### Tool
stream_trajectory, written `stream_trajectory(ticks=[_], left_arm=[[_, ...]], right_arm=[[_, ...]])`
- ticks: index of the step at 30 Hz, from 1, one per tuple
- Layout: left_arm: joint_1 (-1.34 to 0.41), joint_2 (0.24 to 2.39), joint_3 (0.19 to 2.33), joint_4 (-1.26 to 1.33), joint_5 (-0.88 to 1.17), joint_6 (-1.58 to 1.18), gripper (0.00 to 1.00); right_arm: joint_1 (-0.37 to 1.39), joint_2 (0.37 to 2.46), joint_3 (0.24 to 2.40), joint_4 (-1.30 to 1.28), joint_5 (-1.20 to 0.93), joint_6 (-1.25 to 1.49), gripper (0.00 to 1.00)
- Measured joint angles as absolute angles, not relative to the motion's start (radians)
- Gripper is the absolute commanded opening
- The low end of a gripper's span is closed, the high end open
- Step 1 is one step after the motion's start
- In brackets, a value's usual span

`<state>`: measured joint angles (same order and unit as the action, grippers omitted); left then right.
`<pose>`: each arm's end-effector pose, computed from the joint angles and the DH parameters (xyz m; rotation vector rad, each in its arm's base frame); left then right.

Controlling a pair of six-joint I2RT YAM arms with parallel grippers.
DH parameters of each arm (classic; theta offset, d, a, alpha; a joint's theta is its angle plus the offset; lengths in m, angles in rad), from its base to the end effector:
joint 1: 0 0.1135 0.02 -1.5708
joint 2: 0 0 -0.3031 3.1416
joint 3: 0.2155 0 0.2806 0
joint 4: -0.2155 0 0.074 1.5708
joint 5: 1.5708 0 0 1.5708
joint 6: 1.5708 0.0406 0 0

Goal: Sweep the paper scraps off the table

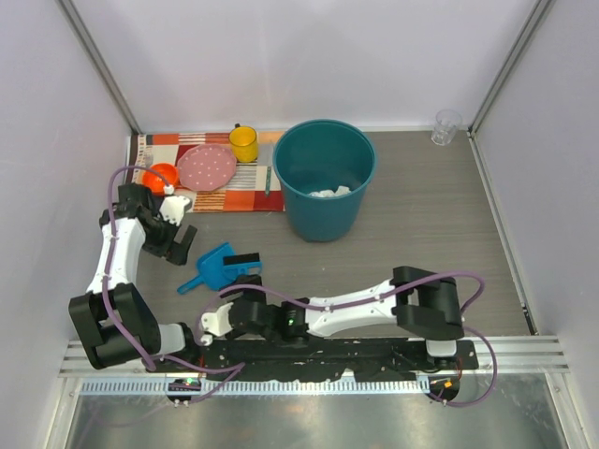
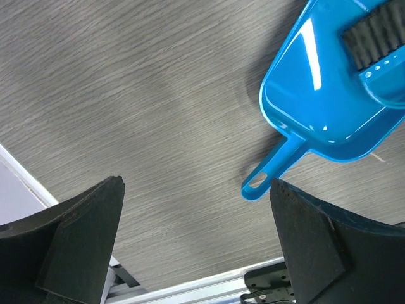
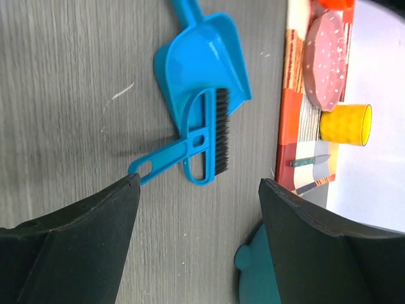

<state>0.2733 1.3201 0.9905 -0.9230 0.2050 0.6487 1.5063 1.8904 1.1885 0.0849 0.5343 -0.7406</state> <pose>0.2518 0.0620 0.2671 0.5611 2.7092 -0.0574 0.0498 0.4499 0.2071 -1.7429 1.1615 -0.1262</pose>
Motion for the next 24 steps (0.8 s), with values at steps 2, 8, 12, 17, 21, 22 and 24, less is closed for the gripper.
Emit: stream_trajectory(ticks=[2, 8, 12, 17, 21, 22, 24], left_arm=[[0.273, 1.320, 0.991, -0.914, 0.225, 0.628, 1.00], [0.273, 1.320, 0.991, -0.882, 0.279, 0.586, 1.00], [0.273, 1.324, 0.992, -0.859, 0.291, 0.554, 1.00], [0.273, 1.312, 0.956, -0.735, 0.306, 0.466, 1.00], [0.273, 1.219, 0.826, -0.540, 0.308, 0.344, 1.00], [0.273, 1.195, 0.800, -0.502, 0.309, 0.320, 1.00], [0.273, 1.143, 0.746, -0.419, 0.312, 0.270, 1.00]], right_arm=[[1.510, 1.844, 1.187, 0.073, 0.514, -0.705, 0.82], [1.516, 1.626, 1.121, 0.057, 0.411, -0.607, 0.82], [1.515, 1.533, 1.081, 0.041, 0.395, -0.513, 0.83], [1.378, 1.355, 0.938, 0.000, 0.347, -0.291, 0.83], [1.097, 1.198, 0.825, -0.038, 0.338, -0.081, 0.83], [1.058, 1.148, 0.788, -0.047, 0.354, -0.039, 0.84], [1.030, 1.053, 0.727, -0.079, 0.378, 0.027, 0.86]])
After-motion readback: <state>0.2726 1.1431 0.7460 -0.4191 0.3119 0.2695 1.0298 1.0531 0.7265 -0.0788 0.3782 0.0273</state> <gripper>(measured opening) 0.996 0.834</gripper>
